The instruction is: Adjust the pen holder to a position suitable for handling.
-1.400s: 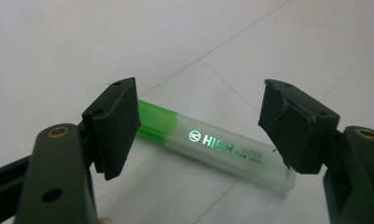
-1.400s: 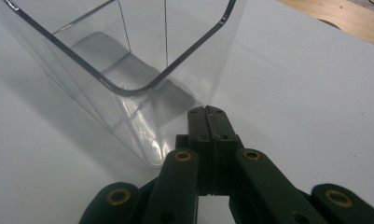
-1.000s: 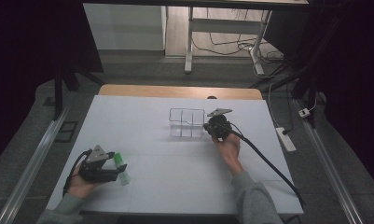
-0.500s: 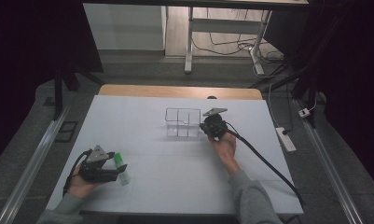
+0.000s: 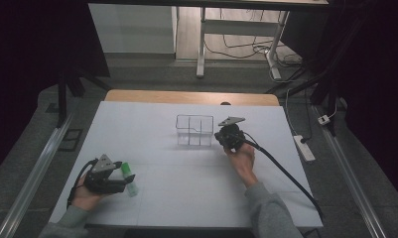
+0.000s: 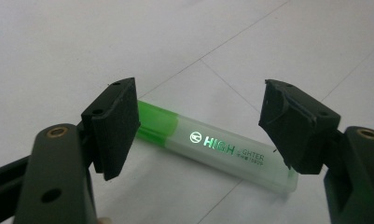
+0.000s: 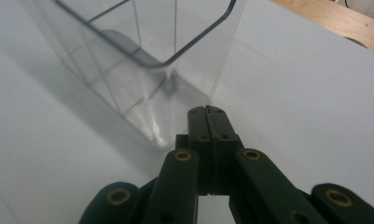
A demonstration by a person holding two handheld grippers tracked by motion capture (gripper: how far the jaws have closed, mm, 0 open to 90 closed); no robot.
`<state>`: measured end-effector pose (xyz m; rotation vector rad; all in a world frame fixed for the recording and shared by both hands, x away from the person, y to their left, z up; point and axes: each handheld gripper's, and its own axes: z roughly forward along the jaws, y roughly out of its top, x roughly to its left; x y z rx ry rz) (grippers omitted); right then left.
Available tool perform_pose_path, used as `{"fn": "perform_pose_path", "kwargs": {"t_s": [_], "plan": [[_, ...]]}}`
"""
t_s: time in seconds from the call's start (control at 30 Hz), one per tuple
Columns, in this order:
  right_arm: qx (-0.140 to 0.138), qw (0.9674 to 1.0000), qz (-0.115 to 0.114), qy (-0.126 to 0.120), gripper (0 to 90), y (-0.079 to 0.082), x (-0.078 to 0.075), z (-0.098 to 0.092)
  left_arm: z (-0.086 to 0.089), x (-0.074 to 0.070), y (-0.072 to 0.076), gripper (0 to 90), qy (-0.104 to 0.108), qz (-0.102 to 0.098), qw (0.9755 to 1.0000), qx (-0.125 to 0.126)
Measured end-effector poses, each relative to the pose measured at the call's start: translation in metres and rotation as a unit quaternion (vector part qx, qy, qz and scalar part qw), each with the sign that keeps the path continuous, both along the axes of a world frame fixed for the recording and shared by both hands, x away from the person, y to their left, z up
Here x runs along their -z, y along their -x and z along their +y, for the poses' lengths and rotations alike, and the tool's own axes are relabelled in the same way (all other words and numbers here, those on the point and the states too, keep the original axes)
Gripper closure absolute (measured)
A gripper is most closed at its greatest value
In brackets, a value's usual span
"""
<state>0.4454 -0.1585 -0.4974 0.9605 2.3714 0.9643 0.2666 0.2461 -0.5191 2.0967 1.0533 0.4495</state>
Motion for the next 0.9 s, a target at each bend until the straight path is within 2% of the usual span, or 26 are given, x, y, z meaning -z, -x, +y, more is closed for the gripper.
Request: {"fn": "perform_pose_path", "kwargs": {"t_s": [0.13,0.27,0.33,0.47,0.57,0.8,0.9], "plan": [[-0.004,0.9999,-0.003,0.012,88.8,0.013,0.000,-0.008,-0.001,0.000,0.001,28.1,0.000,-0.001,1.0000,0.001],[-0.007,0.9999,-0.002,0.011,88.8,0.024,-0.001,-0.022,0.000,0.000,0.000,28.1,0.000,-0.001,1.0000,0.000],[-0.007,1.0000,-0.001,0.001,88.5,0.028,-0.001,-0.030,0.000,0.000,-0.001,28.1,-0.002,-0.001,1.0000,0.000],[-0.011,0.9999,0.001,-0.002,77.8,0.039,-0.001,-0.044,0.000,0.000,-0.001,28.1,-0.002,-0.001,1.0000,0.000],[-0.013,0.9999,0.001,-0.006,60.3,0.050,-0.002,-0.054,0.000,0.000,-0.001,28.1,-0.002,-0.001,1.0000,-0.001],[-0.027,0.9995,0.000,-0.015,44.3,0.072,-0.004,-0.073,0.001,0.000,-0.002,28.0,-0.001,-0.002,1.0000,0.000],[-0.037,0.9992,0.002,-0.016,40.5,0.077,-0.004,-0.076,0.001,0.000,-0.003,28.0,-0.001,-0.002,1.0000,0.001]]}}
